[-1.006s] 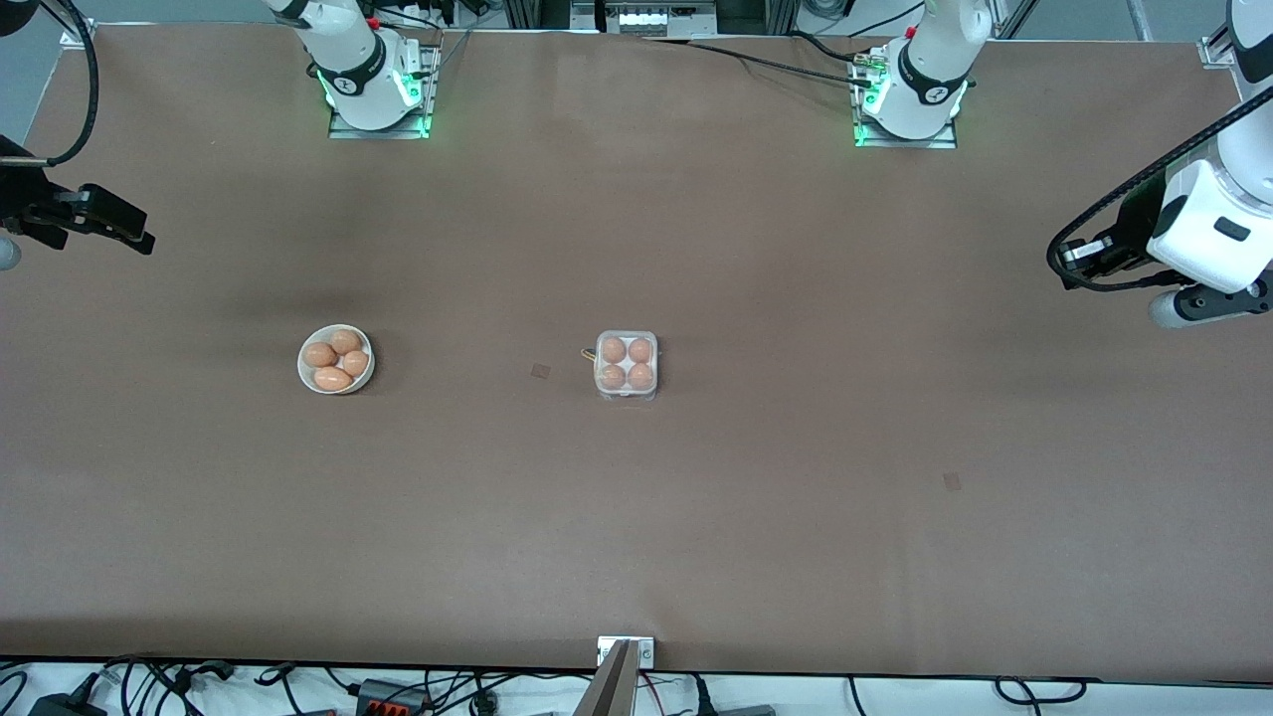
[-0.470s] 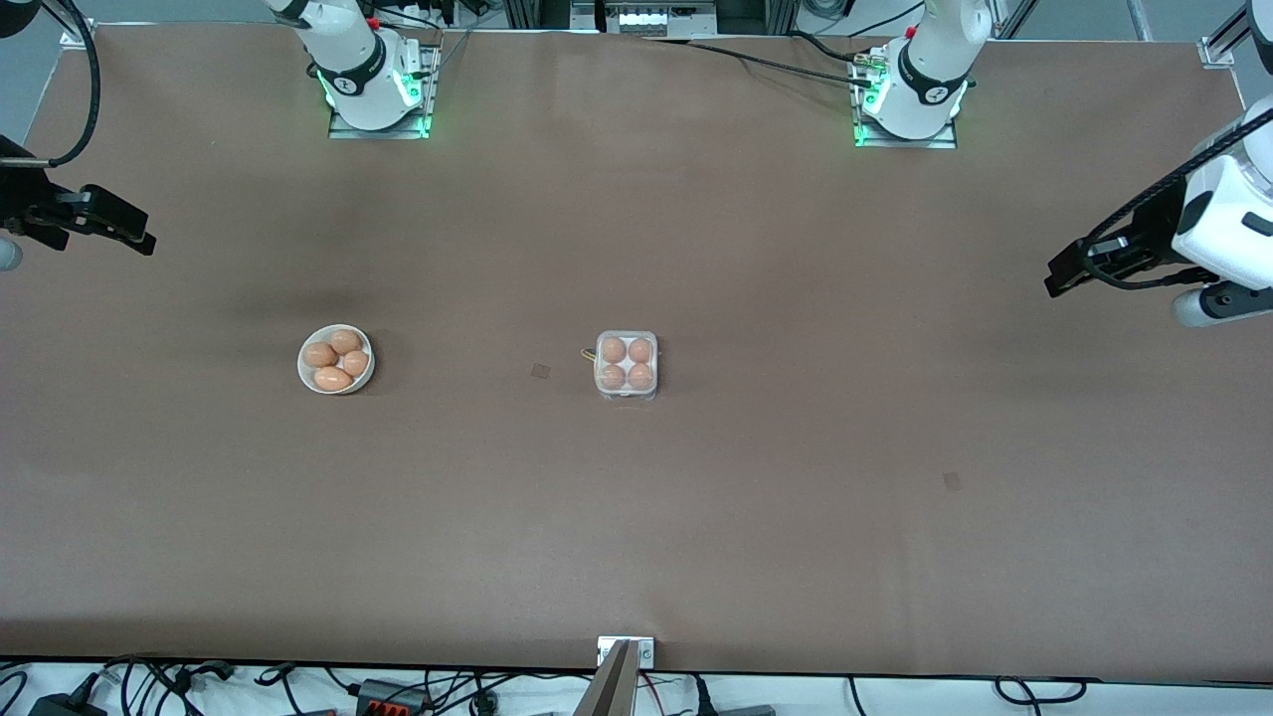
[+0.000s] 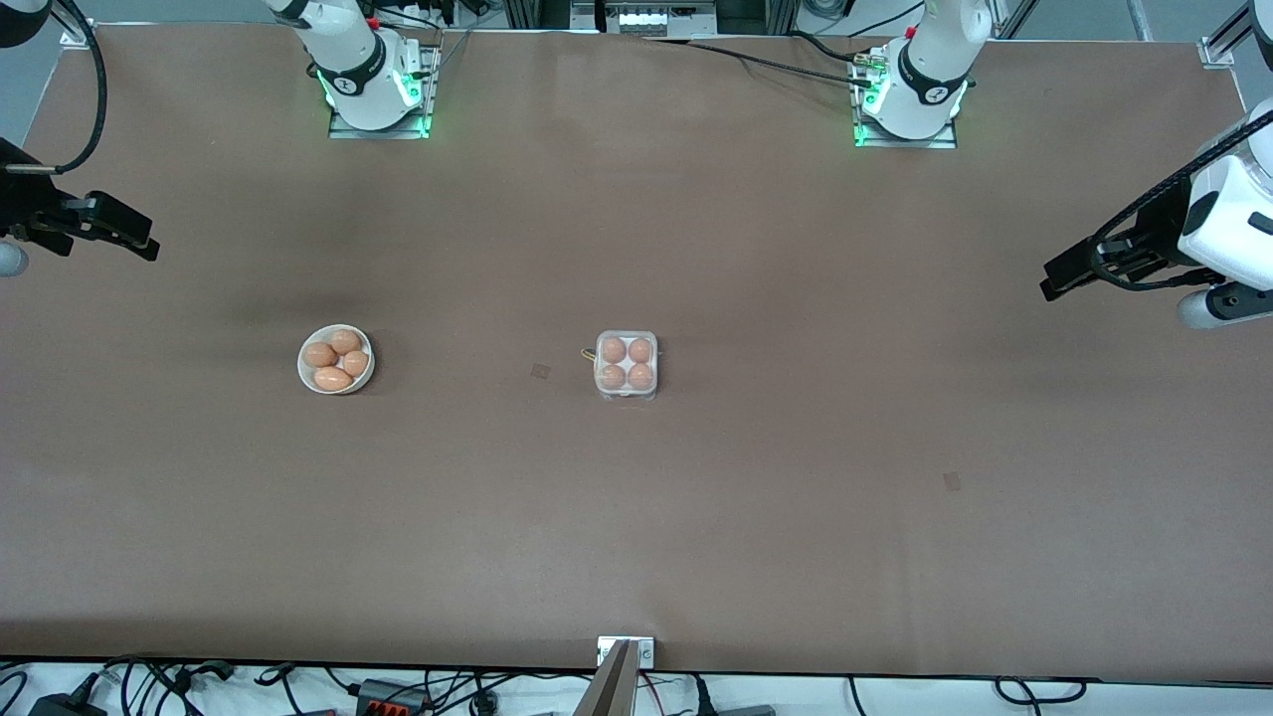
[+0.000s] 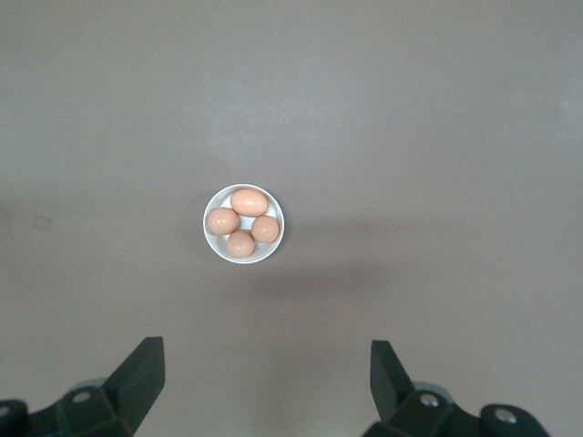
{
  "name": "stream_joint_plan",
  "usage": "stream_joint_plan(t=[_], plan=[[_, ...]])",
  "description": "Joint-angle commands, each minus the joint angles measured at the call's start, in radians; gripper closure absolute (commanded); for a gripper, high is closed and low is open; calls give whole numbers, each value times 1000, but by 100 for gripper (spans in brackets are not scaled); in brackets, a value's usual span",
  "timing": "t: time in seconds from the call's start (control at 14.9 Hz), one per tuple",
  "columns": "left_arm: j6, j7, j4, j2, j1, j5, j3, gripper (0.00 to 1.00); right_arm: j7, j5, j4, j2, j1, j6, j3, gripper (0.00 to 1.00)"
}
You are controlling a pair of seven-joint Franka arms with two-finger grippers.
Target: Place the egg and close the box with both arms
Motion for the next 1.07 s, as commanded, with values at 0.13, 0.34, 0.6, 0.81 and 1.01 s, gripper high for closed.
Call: stream_joint_plan(t=[0.13,0.34,0.6,0.81,1.01], plan=[[39,20,-31,-27,15,-13,-4,0,-9,0,-36,-35,0,18,3,0],[33,12,-31,-27,30,-16,-4,0,-9,0,-36,-35,0,14,3,0],[5,22,-34,-22,33,0,-2,0,-8,0,-36,-35,1,9,3,0],[4,23,-35,-19,70,-10,-4,0,-8,0,-36,-35,1,8,3,0],[1,22,-35,-17,73,-2,-4,0,-6,0,-38,-35,0,6,3,0]])
